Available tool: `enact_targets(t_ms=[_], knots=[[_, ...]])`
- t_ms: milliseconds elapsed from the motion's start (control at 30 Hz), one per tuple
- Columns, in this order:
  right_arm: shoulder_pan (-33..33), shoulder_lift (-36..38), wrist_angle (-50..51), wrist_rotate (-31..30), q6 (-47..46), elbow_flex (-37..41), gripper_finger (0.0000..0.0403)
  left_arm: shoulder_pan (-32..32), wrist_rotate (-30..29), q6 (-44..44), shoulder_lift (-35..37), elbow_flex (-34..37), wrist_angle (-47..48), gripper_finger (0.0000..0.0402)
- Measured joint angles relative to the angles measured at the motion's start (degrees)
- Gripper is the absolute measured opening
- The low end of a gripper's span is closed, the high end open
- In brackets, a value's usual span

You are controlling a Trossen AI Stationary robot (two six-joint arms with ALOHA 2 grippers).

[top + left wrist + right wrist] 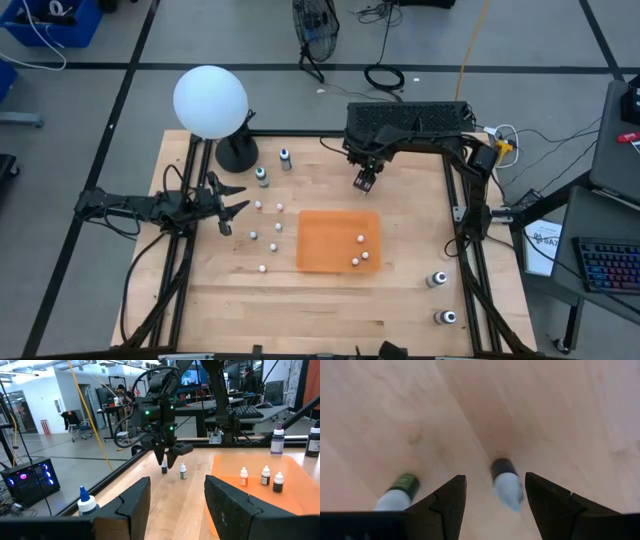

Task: Pick & Place food coloring
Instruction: Put the small purple food coloring bottle into the container

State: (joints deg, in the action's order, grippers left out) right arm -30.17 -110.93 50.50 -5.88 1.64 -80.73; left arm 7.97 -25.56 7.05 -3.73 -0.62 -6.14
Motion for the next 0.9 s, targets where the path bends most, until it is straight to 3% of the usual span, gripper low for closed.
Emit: enact_targets(t_ms=[300,433,700,900], knots=[[0.0,0.0,0.4,0.0,0.1,0.0,0.018,0.0,0.0,0.0,0.0,0.0,0.0,0.0186],[-0.2,0.0,0.5,0.0,0.1,0.0,0.0147,0.0,0.0,0.0,0.0,0.0,0.0,0.0186],[-0.6,0.0,0.9,0.0,2.2,0.0,0.0039,0.0,0.0,0.0,0.0,0.0,0.0,0.0187],[0.8,1.7,1.6,-0.1,3.7,0.0,0.0039,0.0,0.0,0.0,0.0,0.0,0.0,0.0186]])
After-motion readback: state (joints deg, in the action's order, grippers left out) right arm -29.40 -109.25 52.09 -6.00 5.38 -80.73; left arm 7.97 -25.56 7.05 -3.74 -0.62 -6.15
